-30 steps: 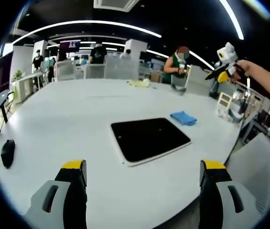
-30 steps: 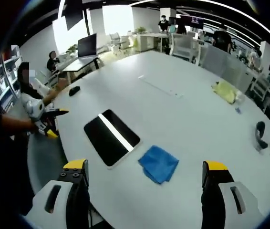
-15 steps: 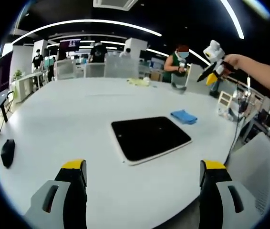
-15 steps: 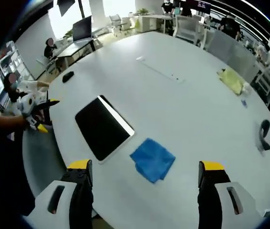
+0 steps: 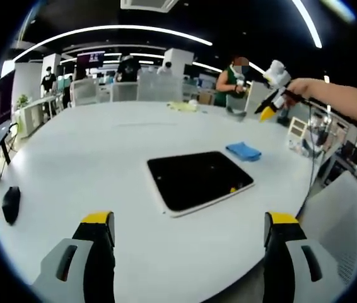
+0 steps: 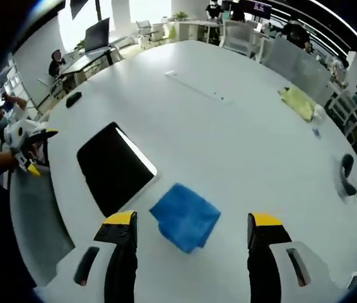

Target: Wipe the mirror surface with the cleaning cloth until all visible marks leave the cleaned area.

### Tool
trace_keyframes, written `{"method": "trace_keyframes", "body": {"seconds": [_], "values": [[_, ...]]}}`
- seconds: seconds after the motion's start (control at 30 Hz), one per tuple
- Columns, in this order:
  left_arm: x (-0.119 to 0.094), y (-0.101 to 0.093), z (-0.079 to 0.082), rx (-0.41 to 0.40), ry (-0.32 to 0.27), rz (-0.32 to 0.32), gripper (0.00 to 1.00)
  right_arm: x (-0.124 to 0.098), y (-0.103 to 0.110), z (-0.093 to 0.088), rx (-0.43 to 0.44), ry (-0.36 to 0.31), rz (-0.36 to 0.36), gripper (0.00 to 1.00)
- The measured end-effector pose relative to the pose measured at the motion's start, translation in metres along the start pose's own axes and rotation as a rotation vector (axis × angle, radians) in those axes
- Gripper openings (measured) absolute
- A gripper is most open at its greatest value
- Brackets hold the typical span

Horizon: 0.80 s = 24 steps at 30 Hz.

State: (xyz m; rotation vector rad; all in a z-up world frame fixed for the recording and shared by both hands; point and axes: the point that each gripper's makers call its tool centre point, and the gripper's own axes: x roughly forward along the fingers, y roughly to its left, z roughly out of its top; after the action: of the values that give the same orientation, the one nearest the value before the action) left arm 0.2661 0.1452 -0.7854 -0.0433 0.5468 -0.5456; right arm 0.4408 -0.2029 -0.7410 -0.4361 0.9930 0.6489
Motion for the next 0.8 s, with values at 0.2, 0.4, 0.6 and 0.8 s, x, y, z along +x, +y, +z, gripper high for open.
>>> {"method": "trace_keyframes", "body": {"seconds": [0.2, 0.4, 0.6, 0.8], "values": [[0.001, 0.0, -0.002, 0.007, 0.013, -0.003, 0.99, 0.018, -0.004, -0.005, 0.043, -0.024, -0.007, 0.63], [0.001, 0.0, -0.003, 0.004, 0.018, 0.001, 0.99, 0.038, -0.002, -0.018, 0.059, -0.003, 0.009, 0.6], [0.002, 0.001, -0.005, 0.004, 0.022, 0.001, 0.99, 0.056, 0.001, -0.029, 0.074, 0.029, 0.026, 0.56], [0.002, 0.001, -0.005, 0.003, 0.025, -0.001, 0.99, 0.074, 0.002, -0.037, 0.084, 0.056, 0.036, 0.46]]}}
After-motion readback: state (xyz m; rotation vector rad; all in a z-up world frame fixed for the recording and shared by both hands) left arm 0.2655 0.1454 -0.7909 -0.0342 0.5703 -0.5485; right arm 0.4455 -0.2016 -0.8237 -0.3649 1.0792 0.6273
